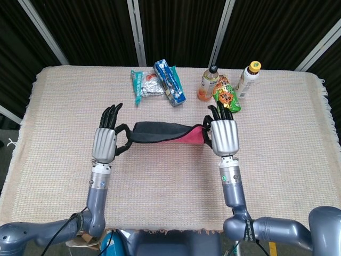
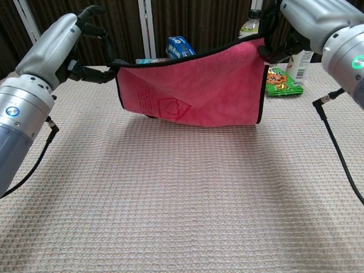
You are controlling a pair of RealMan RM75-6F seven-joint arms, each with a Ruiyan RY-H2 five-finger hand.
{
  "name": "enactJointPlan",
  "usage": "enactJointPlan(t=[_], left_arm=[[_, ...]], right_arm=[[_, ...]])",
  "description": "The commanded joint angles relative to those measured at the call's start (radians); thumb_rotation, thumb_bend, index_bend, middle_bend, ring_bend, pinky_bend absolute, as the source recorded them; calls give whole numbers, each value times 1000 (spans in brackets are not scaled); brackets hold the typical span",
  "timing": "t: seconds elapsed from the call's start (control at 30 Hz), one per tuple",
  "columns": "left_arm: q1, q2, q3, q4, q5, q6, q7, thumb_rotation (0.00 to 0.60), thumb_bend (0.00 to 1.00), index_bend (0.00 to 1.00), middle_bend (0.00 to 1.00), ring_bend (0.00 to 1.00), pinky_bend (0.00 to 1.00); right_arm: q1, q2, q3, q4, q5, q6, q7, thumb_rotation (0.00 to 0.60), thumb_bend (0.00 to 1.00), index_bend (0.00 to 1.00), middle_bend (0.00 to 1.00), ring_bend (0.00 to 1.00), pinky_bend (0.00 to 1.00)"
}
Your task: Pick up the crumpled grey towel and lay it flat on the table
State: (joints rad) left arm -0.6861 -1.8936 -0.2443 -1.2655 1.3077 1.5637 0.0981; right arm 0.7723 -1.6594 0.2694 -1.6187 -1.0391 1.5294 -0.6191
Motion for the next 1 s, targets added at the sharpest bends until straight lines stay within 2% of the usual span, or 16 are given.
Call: enactJointPlan(t=[0.03,0.33,0.6,0.77,1.0], left_arm=[[29,4,31,-27,20,17,-8,600,467,609,46,0,13],[94,18,101,-96,72,39,-18,600,469,609,46,0,13],[134,2,154,-120,126,53,-10,600,469,611,49,0,13],[154,-17,190,-114,170,66,2,600,469,614,52,0,13],[176,-32,209,-120,206,79,6,600,469,613,52,0,13]], right_arm=[[-25,-3,-31,-25,-21,18,-17,600,569,726,271,130,220],[-94,0,-98,-73,-68,57,-32,600,569,726,271,130,220],[-159,1,-166,-68,-114,70,-10,600,568,726,271,131,220],[-193,3,-190,-58,-136,76,11,600,568,726,271,130,220],[-224,24,-209,-59,-170,83,18,600,569,726,271,130,220]])
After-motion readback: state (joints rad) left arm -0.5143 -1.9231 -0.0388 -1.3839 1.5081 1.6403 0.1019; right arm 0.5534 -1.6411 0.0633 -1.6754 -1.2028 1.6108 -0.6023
